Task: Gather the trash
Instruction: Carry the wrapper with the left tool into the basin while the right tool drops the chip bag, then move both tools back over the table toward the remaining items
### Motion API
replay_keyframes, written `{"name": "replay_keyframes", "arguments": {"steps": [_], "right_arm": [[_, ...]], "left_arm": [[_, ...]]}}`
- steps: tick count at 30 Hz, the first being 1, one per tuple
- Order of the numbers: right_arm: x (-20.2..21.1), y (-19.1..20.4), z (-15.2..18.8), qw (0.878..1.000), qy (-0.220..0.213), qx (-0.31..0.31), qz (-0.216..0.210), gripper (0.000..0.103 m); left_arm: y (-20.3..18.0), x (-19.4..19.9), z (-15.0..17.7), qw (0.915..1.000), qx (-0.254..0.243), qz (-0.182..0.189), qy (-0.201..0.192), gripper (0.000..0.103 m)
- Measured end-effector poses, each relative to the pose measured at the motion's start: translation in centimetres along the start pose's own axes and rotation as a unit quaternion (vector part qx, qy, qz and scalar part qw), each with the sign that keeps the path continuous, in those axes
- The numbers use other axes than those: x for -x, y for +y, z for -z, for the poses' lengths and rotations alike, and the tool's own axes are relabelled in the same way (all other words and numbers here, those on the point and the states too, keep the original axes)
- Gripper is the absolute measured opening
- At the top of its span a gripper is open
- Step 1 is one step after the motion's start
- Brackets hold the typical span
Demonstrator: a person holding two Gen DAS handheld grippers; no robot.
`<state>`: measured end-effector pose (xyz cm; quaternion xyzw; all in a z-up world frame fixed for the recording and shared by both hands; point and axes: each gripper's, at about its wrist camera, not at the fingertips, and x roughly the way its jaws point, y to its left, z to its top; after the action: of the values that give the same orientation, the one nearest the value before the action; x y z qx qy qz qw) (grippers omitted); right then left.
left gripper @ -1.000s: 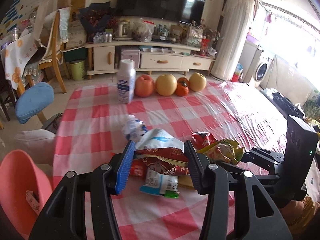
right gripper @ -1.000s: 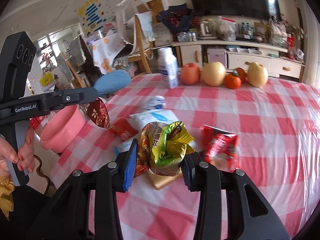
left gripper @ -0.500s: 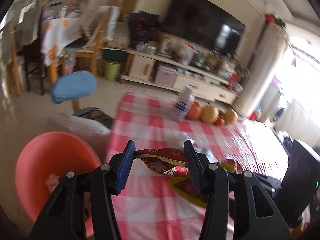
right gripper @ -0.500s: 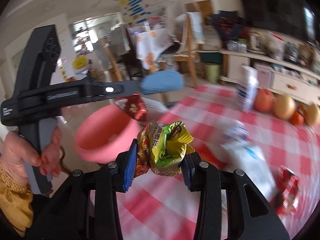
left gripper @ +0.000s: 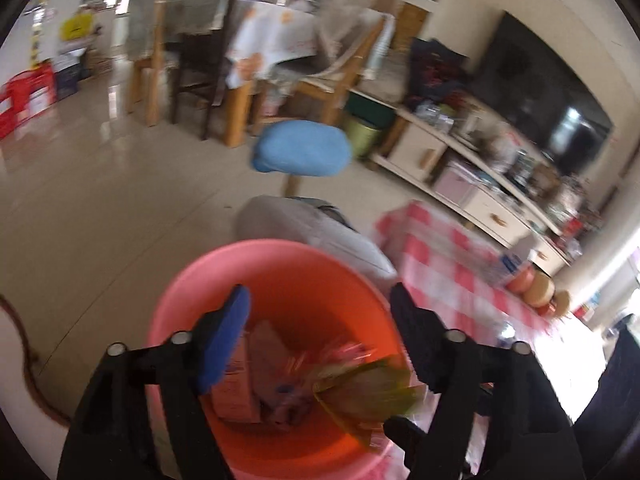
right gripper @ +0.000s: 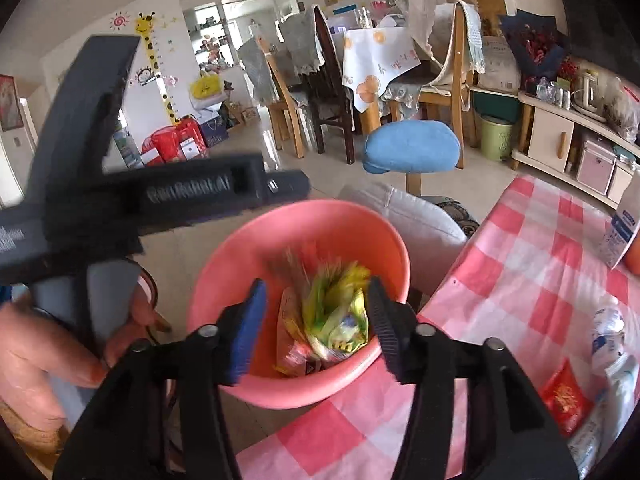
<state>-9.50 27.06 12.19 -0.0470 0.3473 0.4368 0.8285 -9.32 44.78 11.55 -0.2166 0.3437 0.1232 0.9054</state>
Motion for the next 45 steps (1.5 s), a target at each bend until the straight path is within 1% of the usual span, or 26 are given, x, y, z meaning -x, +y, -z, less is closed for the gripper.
{"name": "replay_keyframes", "arguments": {"steps": [1, 2, 4, 7, 8, 9, 11, 15, 19, 22, 25, 33, 36, 45], "right_arm": [[0.0, -0.1, 0.3, 1.0, -0.004, -0.005, 0.007, 0.069], [0.3, -0.5, 0.7, 1.0, -0.008, -0.012, 0.009, 0.076], [1.2, -1.3, 1.5, 0.999, -0.018, -0.03, 0.016, 0.08], [2.8, -2.6, 2.5, 0.997, -0.03, -0.053, 0.044, 0.088], [3.4, -3.0, 2.8, 0.996, -0.033, -0.059, 0.051, 0.091], [4.0, -3.5, 3.1, 0.995, -0.036, -0.067, 0.06, 0.093], [4.8, -4.4, 3.7, 0.994, -0.037, -0.079, 0.072, 0.093], [6.6, -5.5, 4.9, 0.991, -0.04, -0.081, 0.097, 0.095], [8.0, -6.1, 6.1, 0.989, -0.04, -0.072, 0.122, 0.096], [8.7, -6.3, 7.0, 0.988, -0.036, -0.058, 0.139, 0.097], [9.5, -6.4, 7.8, 0.986, -0.036, -0.047, 0.154, 0.097], [11.6, -6.6, 9.2, 0.983, -0.043, -0.026, 0.175, 0.097], [12.7, -6.7, 9.7, 0.982, -0.05, -0.024, 0.182, 0.099], [15.2, -8.2, 11.0, 0.977, -0.061, -0.031, 0.201, 0.099]], "left_arm": [[0.2, 0.1, -0.1, 0.9999, 0.003, -0.012, -0.004, 0.086], [0.3, 0.4, -0.1, 0.9998, 0.004, -0.019, -0.01, 0.089], [0.0, 0.7, -0.2, 0.9992, -0.004, -0.031, -0.023, 0.091], [-0.8, 0.7, -0.1, 0.9987, -0.018, -0.042, -0.021, 0.094], [-1.0, 0.7, -0.1, 0.9986, -0.022, -0.044, -0.02, 0.095], [-1.4, 0.9, -0.1, 0.9984, -0.026, -0.046, -0.019, 0.095], [-2.1, 0.9, 0.0, 0.9983, -0.031, -0.047, -0.016, 0.095], [-3.7, 0.5, 0.3, 0.9986, -0.041, -0.033, 0.008, 0.095], [-6.2, 0.6, 0.7, 0.9968, -0.076, -0.023, 0.006, 0.095], [-8.1, 1.0, 1.3, 0.9957, -0.093, 0.004, 0.003, 0.095], [-10.0, 1.1, 1.8, 0.9935, -0.112, 0.02, 0.007, 0.095], [-14.5, 1.8, 2.8, 0.9866, -0.153, 0.054, 0.009, 0.095], [-15.8, 1.9, 3.0, 0.9853, -0.156, 0.068, 0.017, 0.095], [-18.4, 1.4, 4.0, 0.9832, -0.139, 0.109, 0.046, 0.095]]}}
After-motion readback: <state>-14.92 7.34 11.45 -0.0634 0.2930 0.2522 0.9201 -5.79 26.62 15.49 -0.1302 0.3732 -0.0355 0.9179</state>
